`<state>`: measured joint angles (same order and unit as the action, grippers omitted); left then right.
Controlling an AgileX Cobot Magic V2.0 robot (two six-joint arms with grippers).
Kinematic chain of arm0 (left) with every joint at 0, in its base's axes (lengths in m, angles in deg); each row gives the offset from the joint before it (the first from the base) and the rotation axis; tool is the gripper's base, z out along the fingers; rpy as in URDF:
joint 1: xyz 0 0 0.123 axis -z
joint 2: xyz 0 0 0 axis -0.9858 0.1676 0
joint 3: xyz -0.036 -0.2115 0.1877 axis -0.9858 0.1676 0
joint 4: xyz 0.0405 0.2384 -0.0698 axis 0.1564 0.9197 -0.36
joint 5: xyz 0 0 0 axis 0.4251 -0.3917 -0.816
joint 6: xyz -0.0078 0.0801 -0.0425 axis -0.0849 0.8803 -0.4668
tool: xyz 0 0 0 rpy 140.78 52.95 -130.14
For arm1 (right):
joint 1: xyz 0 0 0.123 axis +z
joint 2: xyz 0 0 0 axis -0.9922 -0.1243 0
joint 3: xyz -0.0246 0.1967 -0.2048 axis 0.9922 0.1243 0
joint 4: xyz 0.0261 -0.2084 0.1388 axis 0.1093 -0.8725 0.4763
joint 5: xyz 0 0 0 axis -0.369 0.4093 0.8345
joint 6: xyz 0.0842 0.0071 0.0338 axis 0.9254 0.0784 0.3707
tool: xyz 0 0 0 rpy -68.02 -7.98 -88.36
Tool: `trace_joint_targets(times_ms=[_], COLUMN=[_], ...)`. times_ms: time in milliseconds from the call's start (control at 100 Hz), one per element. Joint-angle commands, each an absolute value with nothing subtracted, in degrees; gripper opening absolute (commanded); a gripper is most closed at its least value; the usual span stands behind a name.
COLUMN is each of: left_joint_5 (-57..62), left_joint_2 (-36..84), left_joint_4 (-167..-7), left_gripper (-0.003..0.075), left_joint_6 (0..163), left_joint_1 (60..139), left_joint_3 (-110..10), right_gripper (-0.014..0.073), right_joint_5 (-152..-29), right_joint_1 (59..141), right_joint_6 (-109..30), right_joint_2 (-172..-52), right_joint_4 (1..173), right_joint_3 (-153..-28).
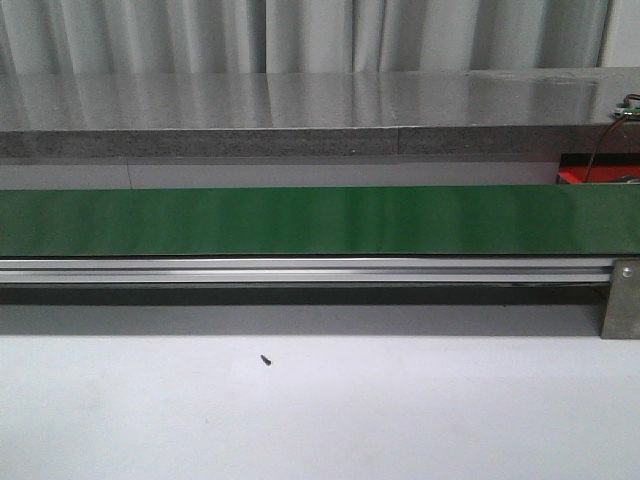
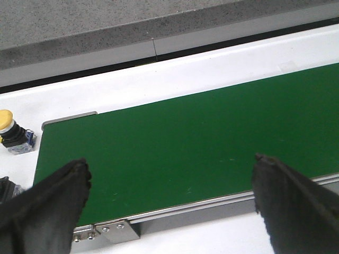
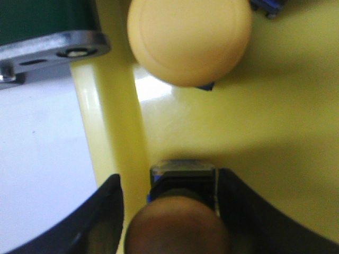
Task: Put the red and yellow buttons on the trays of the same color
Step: 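Carry the yellow button into the yellow tray and open the right gripper, then raise the right gripper and move the left gripper over the red buttons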
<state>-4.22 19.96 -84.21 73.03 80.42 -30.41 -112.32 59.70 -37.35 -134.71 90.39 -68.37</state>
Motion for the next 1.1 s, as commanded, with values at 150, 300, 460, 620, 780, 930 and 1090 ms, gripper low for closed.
trace_joint_targets(times_ms=[150, 300, 460, 620, 780, 930, 1090], left_joint_5=[-0.15, -0.15, -0.15, -0.15, -0.15, -0.15, -0.15], left_joint_2=[19.63, 19.63, 19.63, 19.63, 19.63, 19.63, 19.63], left_joint_4=[-85.36, -85.36, -85.36, -85.36, -85.36, -85.36, -85.36], left_gripper=[0.0598, 0.0598, 0.0598, 0.0598, 0.0598, 0.0598, 0.0598], left_joint_6=[72.87, 72.87, 72.87, 72.87, 72.87, 72.87, 72.87], left_joint_1=[80.84, 80.84, 80.84, 80.84, 80.84, 80.84, 80.84], left_joint_3=[-32.03, -32.03, -32.03, -32.03, -32.03, -32.03, -32.03], right_gripper=[0.0438, 0.0438, 0.0438, 0.0438, 0.0438, 0.0438, 0.0437], right_joint_5=[-113.69, -114.48, -114.50, -114.19, -115.12, -118.03, -120.36], right_joint_1=[59.45, 59.45, 59.45, 59.45, 59.45, 59.59, 61.00], right_joint_6=[-37.72, -37.72, -37.72, -37.72, -37.72, -36.91, -36.91], right_joint_2=[-133.35, -132.31, -130.26, -128.12, -126.44, -123.98, -120.08], right_joint_4=[90.30, 89.04, 88.86, 88.62, 88.62, 89.78, 91.91], right_joint_3=[-71.18, -72.03, -72.10, -72.10, -73.28, -76.62, -79.86])
